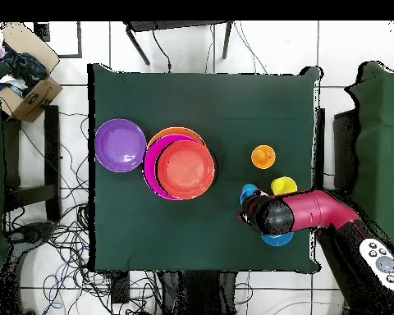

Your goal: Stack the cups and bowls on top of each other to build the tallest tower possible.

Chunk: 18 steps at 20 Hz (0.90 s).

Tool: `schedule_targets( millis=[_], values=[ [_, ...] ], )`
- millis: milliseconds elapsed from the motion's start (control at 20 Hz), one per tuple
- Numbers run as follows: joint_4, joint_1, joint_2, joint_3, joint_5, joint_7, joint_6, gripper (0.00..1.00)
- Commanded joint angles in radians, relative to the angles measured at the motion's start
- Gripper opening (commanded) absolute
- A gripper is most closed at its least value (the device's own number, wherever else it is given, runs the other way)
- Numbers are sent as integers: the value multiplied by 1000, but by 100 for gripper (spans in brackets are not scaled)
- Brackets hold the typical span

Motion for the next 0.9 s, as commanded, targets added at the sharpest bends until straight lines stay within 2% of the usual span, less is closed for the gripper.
schedule_targets(
  millis=[50, 450, 900],
  values=[
    [25, 2, -6, -11, -20, -46, 3, 100],
    [35, -1, -42, 7, 9, -64, 36, 100],
    [34, 8, -9, -2, -13, -49, 7, 100]
  ],
)
